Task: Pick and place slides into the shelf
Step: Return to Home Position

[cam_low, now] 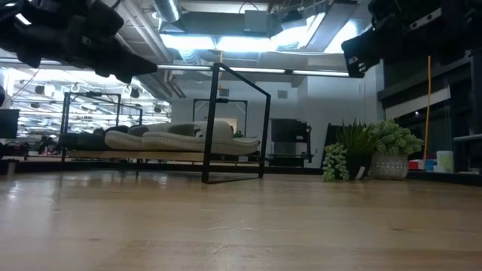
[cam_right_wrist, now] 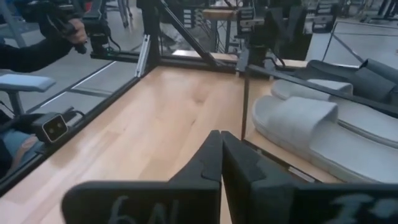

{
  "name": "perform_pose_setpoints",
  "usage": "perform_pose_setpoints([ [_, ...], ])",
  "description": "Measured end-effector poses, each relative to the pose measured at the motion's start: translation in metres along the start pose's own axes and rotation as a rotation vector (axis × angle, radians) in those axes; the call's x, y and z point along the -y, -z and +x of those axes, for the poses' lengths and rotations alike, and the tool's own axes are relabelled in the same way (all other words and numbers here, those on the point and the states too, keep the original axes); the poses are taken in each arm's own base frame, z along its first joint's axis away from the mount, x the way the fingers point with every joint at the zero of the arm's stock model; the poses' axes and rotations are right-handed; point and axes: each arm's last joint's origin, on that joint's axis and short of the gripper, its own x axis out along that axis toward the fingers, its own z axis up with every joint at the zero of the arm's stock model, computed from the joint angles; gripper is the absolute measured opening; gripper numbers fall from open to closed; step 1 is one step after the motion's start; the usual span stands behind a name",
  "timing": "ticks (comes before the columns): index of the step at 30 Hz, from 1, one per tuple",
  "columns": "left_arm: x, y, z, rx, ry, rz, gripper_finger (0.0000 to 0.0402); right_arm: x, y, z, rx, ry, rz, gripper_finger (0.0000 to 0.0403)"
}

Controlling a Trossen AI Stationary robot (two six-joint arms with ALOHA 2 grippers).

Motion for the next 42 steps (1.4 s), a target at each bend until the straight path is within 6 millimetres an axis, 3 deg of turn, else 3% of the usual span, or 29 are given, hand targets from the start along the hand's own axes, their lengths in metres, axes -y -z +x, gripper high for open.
perform_pose_setpoints([
  [9,-0.008,0.0,-0.015,0.019,-0.128,-0.013,0.0,0.01,0.003,-0.004,-0.014,0.04,-0.002,0.0005],
  [20,0.0,0.035,-0.02,0.129,-0.24,-0.023,0.0,0.013,0.007,0.002,-0.029,0.039,-0.007,0.0005],
  [27,0.0,0.033,-0.024,0.157,-0.249,-0.011,0.0,0.017,0.008,0.01,0.0,0.043,-0.022,0.0005],
  [36,0.0,0.036,-0.023,0.118,-0.269,-0.017,0.0,0.007,0.045,-0.001,0.175,0.055,0.009,0.0005],
  [42,0.0,0.037,-0.023,0.114,-0.269,-0.017,0.0,0.003,0.059,-0.005,0.155,0.055,0.023,0.0005],
])
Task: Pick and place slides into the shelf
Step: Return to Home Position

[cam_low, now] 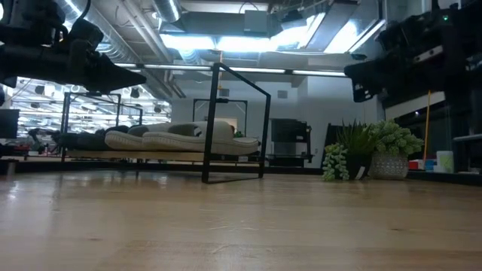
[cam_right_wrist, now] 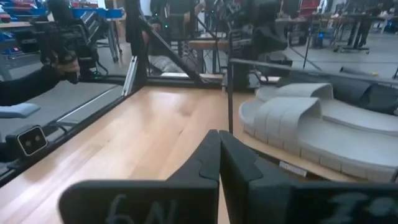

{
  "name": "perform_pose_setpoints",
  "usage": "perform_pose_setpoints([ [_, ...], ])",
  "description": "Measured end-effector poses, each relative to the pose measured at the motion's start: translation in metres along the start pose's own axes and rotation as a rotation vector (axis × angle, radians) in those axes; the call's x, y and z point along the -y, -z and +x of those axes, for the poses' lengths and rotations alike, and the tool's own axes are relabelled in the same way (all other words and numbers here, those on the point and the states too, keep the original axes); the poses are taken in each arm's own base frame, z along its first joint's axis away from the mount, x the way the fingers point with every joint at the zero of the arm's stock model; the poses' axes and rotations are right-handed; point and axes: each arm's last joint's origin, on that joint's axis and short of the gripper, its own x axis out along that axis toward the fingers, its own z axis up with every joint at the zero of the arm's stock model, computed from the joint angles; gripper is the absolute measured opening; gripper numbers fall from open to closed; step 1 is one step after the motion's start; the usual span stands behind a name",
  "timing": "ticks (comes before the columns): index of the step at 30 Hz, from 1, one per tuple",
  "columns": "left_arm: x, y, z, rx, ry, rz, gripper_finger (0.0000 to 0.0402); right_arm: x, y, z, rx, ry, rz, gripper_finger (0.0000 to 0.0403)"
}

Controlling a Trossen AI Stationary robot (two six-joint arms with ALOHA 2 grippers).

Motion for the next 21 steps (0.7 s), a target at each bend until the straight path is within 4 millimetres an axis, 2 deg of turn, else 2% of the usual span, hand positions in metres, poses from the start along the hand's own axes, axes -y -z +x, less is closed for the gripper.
perform_pose_setpoints([
  [13,0.0,0.0,0.0,0.0,-0.003,-0.001,0.0,-0.004,0.016,-0.011,-0.029,0.009,0.027,0.0005],
  [21,0.0,0.0,0.0,-0.001,-0.003,-0.001,0.0,0.001,0.012,-0.022,-0.001,0.048,0.01,0.0005],
])
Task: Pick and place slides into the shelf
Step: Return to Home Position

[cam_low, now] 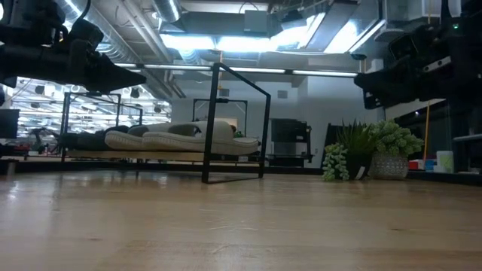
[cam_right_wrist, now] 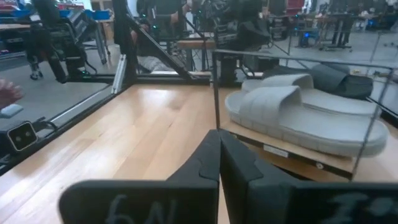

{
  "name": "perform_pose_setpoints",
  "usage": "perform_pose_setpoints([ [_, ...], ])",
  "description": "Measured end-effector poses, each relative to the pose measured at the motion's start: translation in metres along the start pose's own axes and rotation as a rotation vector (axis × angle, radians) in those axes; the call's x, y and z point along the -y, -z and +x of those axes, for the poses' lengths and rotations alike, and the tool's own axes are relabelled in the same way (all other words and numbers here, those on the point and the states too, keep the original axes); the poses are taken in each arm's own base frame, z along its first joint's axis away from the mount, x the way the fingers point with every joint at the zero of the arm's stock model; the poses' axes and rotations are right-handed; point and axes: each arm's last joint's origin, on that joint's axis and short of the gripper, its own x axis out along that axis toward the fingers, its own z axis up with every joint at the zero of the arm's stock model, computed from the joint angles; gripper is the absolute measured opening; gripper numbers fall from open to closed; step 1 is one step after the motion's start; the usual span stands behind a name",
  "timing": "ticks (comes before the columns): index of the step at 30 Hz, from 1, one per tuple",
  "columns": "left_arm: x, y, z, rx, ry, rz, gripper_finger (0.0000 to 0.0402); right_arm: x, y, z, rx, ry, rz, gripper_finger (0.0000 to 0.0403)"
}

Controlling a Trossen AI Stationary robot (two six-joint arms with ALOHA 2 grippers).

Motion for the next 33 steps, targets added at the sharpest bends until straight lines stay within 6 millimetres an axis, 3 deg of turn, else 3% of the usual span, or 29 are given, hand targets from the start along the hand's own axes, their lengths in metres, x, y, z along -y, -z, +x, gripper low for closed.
perform_pose_setpoints([
  [7,0.0,0.0,0.0,0.0,0.0,0.001,0.0,0.003,0.0,-0.009,-0.033,0.044,-0.012,0.0005],
  [13,0.0,0.0,0.0,0.0,0.0,0.001,0.0,0.002,-0.006,-0.018,0.002,-0.046,-0.031,0.0005],
  [23,0.0,0.0,0.0,0.0,0.0,0.001,0.0,0.0,-0.008,-0.03,-0.002,-0.034,-0.034,0.0005],
  [33,0.0,0.0,0.0,0.0,0.0,0.002,0.0,-0.01,-0.021,-0.04,0.111,-0.145,-0.104,0.0005],
])
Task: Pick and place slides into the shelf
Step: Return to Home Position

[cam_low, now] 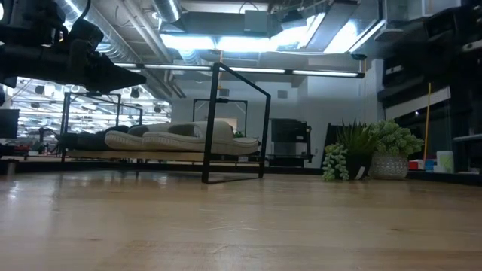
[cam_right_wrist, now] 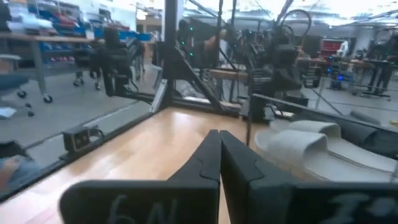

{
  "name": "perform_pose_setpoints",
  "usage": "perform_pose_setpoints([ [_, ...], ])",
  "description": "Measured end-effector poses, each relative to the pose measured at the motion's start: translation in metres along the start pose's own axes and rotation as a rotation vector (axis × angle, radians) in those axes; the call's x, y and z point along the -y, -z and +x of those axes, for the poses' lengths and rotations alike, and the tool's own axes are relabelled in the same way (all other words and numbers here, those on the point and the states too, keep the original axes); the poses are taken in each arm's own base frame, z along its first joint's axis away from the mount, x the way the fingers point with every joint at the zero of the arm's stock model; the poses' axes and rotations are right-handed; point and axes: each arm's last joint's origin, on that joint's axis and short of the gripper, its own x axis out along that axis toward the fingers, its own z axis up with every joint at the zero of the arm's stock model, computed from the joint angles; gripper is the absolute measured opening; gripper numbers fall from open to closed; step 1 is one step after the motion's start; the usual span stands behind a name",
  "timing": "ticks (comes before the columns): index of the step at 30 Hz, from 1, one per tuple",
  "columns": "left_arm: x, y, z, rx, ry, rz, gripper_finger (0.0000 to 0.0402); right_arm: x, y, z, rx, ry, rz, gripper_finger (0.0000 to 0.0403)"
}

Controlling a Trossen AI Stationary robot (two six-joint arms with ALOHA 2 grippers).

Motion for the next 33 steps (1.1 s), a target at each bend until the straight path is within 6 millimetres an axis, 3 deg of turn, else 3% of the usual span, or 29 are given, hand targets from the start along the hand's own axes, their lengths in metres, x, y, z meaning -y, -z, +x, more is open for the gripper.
perform_pose_setpoints([
  [4,0.0,0.0,0.0,0.0,0.0,0.0,0.0,-0.001,-0.004,-0.001,0.027,-0.008,0.061,0.0005],
  [16,0.0,0.0,0.0,0.0,0.0,0.001,0.0,-0.001,-0.003,-0.001,0.02,-0.013,0.494,0.0023],
  [20,0.0,0.0,0.0,0.0,0.0,0.0,0.0,-0.002,-0.003,-0.001,0.019,-0.01,0.335,0.0022],
  [23,0.0,0.0,0.0,0.0,0.0,0.001,0.0,-0.003,-0.002,-0.001,0.016,-0.018,0.32,0.0017],
  [30,0.0,0.0,0.0,-0.001,0.0,0.001,0.0,-0.025,-0.007,0.005,0.058,-0.208,0.12,0.0012],
  [33,0.0,0.0,0.0,-0.001,0.0,0.001,0.0,-0.032,-0.008,0.007,0.078,-0.153,0.131,0.0014],
])
